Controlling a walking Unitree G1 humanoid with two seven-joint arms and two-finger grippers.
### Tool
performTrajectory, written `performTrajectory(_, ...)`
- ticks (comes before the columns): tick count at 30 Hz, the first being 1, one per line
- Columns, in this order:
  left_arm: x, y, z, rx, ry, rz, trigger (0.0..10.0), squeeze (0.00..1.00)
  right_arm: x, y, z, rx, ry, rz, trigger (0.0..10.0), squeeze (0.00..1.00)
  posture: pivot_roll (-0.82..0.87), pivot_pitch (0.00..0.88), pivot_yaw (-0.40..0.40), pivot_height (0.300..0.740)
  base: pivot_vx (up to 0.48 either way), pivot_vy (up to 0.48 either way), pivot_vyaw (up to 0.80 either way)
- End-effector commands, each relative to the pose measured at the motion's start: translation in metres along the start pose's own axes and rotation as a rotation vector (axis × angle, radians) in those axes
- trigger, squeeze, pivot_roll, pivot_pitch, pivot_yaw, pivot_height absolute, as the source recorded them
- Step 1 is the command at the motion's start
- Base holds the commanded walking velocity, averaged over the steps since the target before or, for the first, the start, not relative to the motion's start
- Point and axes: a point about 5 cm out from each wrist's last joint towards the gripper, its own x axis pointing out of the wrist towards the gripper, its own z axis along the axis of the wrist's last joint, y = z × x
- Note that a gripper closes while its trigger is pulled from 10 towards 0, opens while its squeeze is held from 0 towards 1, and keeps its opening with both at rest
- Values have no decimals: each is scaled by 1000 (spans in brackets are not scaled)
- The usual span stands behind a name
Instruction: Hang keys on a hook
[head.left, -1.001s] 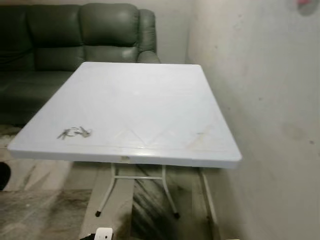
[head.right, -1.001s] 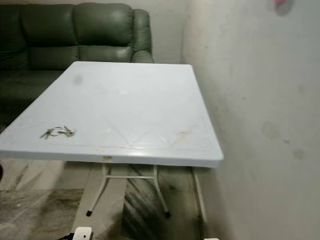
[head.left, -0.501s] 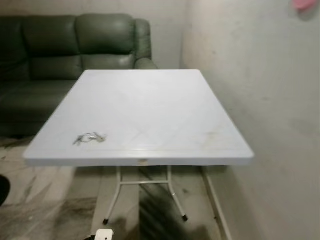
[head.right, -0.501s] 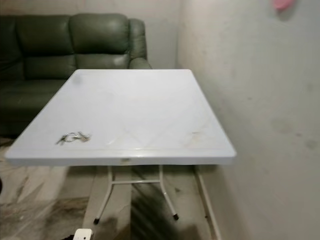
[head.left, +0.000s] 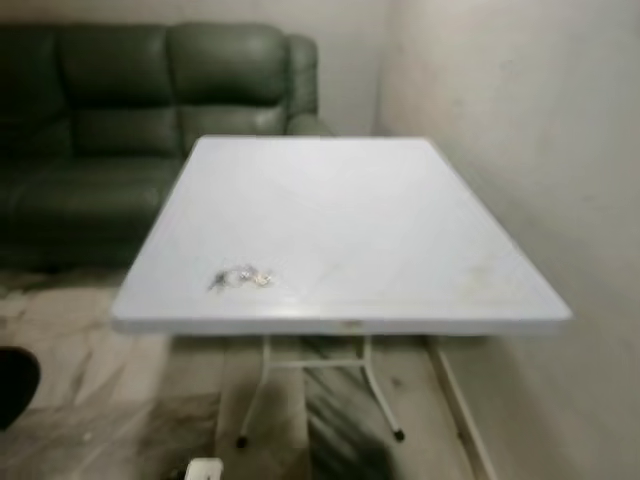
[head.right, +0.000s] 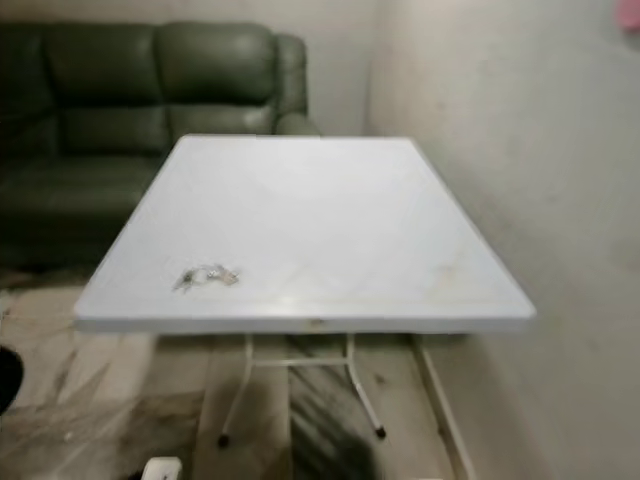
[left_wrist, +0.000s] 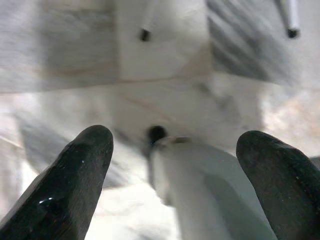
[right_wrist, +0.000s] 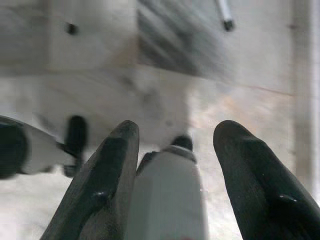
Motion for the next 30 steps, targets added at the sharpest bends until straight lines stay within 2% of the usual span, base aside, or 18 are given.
performTrajectory(1, 3, -12, 3, 12, -6, -30, 10000, 0, -4, -16, -4, -9, 14, -38, 10000, 0, 56, 0, -35, 740, 0, 0, 475)
performTrajectory(17, 3, -9, 7, 20, -7, -23, 10000, 0, -3, -14, -3, -10, 16, -33, 10000, 0, 57, 0, -36, 740, 0, 0, 800)
performTrajectory(22, 3, -10, 6, 21, 1, -16, 10000, 0, -3, -16, -3, 24, 11, -42, 10000, 0, 57, 0, -35, 740, 0, 0, 0)
performTrajectory(25, 4, -15, 7, 38, -3, -16, 10000, 0, -3, -16, -1, 4, 4, -41, 10000, 0, 55, 0, -33, 740, 0, 0, 0)
performTrajectory(26, 5, -19, 9, 74, -12, -16, 10000, 0, -3, -16, 0, -14, -1, -42, 10000, 0, 55, 0, -33, 740, 0, 0, 0)
performTrajectory(28, 6, -21, 10, 91, -18, -19, 10000, 0, -3, -17, 0, -27, -8, -43, 10000, 0, 54, 0, -31, 740, 0, 0, 0)
performTrajectory(30, 8, -28, 24, 104, -76, -50, 10000, 0, -2, -18, 12, -24, -71, -39, 10000, 0, 55, 0, -31, 740, 0, 0, 0)
